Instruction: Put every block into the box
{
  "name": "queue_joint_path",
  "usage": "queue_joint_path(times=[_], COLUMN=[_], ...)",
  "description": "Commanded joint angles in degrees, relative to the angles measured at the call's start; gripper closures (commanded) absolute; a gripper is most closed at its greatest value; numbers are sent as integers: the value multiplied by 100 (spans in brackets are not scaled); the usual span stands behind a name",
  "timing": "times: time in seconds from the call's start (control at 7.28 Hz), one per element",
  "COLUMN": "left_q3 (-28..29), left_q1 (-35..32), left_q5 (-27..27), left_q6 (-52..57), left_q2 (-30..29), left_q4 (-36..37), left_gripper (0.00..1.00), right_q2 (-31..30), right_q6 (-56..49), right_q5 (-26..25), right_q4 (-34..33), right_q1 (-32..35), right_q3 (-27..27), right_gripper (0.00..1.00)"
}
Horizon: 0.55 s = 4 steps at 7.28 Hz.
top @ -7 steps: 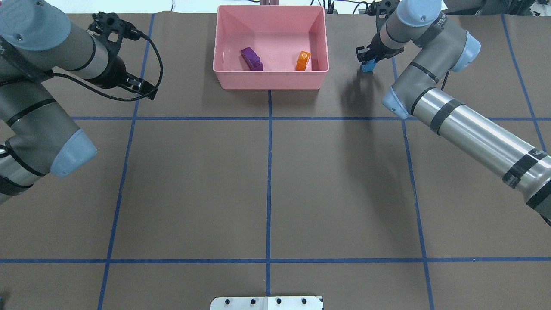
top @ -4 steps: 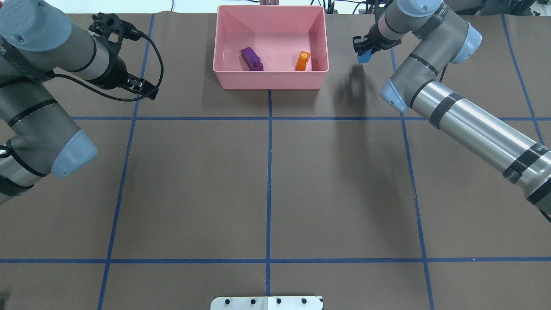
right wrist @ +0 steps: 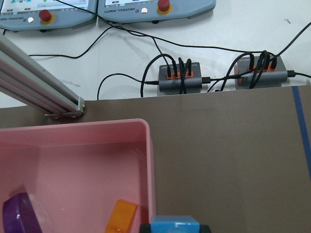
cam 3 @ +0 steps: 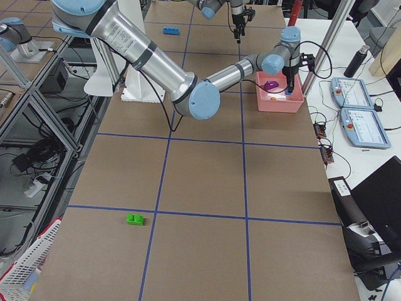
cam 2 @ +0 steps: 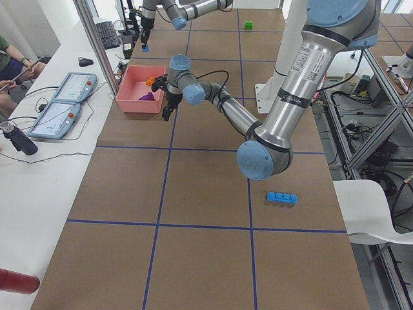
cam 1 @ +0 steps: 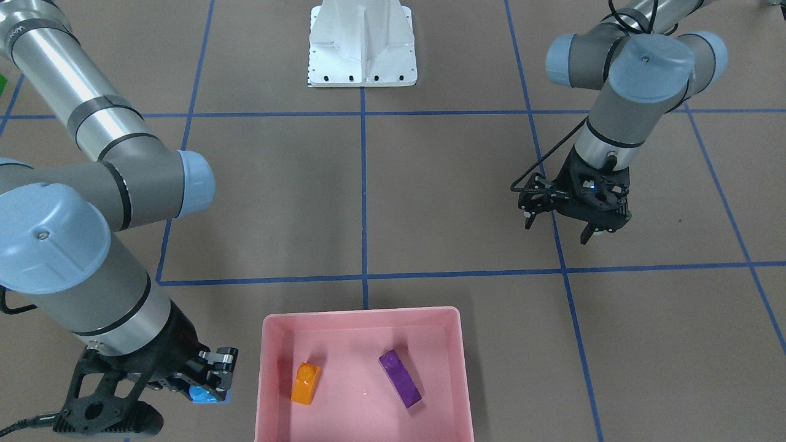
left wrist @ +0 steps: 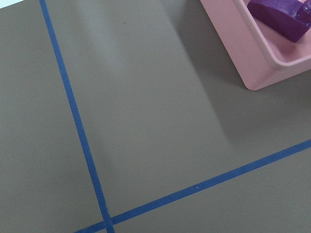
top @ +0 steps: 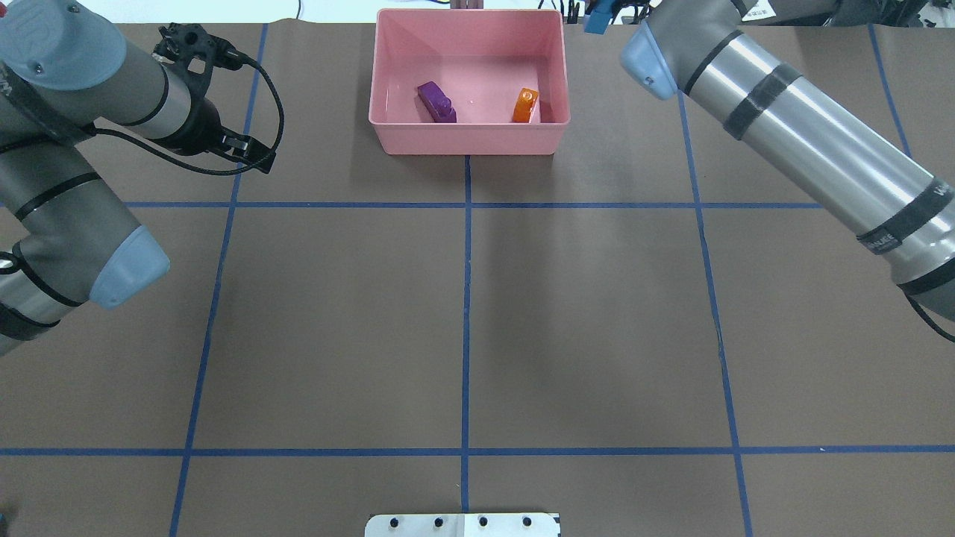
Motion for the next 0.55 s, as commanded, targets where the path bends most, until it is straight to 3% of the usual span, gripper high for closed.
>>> queue_joint_path(times=[0.0, 0.27, 0.41], left_q3=[-4, -4, -4], left_q1=[-1, -1, -1], left_q5=[0, 0, 0], left_q6=[-66, -66, -66], left_q2=[0, 0, 0], left_q4=[-3, -3, -3], left_gripper=[1, 1, 1], right_q2=[525, 1342, 1380], right_q6=[623, 917, 1239], right_q5=[-513, -1349, -1570], right_q4=[-314, 113, 1143], right_q1=[-434, -1059, -1253], right_q3=[-135, -1422, -2090], right_gripper=[100, 100, 100])
